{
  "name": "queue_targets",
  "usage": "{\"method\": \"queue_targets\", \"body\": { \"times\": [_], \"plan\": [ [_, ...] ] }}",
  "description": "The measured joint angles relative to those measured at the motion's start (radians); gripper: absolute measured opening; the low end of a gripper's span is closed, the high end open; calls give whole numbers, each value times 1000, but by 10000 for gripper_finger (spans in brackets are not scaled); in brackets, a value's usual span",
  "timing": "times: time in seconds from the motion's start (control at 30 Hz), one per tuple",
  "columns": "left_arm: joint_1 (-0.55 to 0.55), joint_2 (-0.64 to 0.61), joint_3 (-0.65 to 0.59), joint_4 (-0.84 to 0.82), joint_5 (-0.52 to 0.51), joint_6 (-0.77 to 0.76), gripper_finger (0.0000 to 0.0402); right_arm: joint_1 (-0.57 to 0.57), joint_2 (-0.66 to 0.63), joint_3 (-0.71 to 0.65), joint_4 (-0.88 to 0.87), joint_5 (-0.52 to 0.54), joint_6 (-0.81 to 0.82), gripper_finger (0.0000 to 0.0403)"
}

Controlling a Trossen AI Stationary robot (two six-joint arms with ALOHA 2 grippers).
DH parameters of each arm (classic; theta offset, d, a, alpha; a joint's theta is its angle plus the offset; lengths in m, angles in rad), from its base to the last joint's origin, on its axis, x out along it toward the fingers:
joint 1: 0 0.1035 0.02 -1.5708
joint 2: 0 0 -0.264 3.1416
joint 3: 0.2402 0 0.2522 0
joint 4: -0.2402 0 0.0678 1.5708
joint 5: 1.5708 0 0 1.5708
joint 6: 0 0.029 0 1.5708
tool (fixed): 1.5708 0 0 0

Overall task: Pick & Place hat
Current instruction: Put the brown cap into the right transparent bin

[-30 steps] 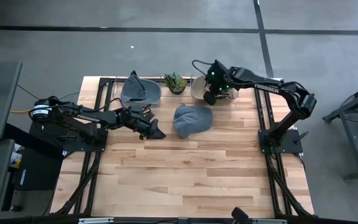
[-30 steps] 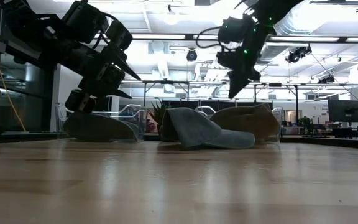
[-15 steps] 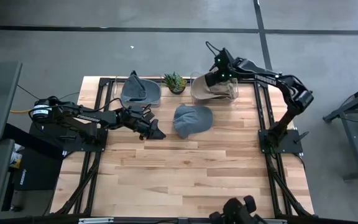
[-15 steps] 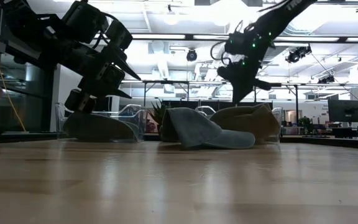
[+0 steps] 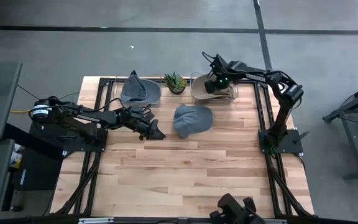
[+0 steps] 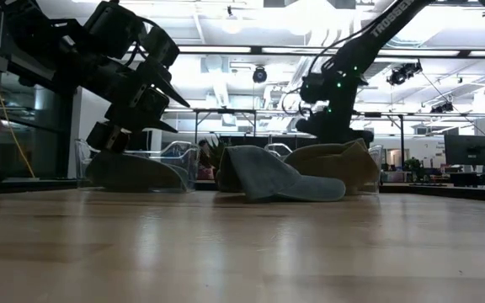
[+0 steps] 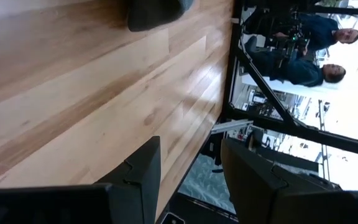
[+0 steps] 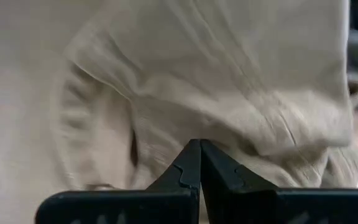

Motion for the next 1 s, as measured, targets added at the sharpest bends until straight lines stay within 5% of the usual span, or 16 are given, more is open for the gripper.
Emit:
{"method": "queue_targets", "body": {
  "times": [0.63, 1.0],
  "plan": [
    [0, 0, 0, -8, 29, 2, 147, 2, -21, 61, -67, 100, -68, 0],
    [0, 0, 0, -8, 33, 1, 147, 35, -19, 113, 31, -156, -660, 0]
  ]
}}
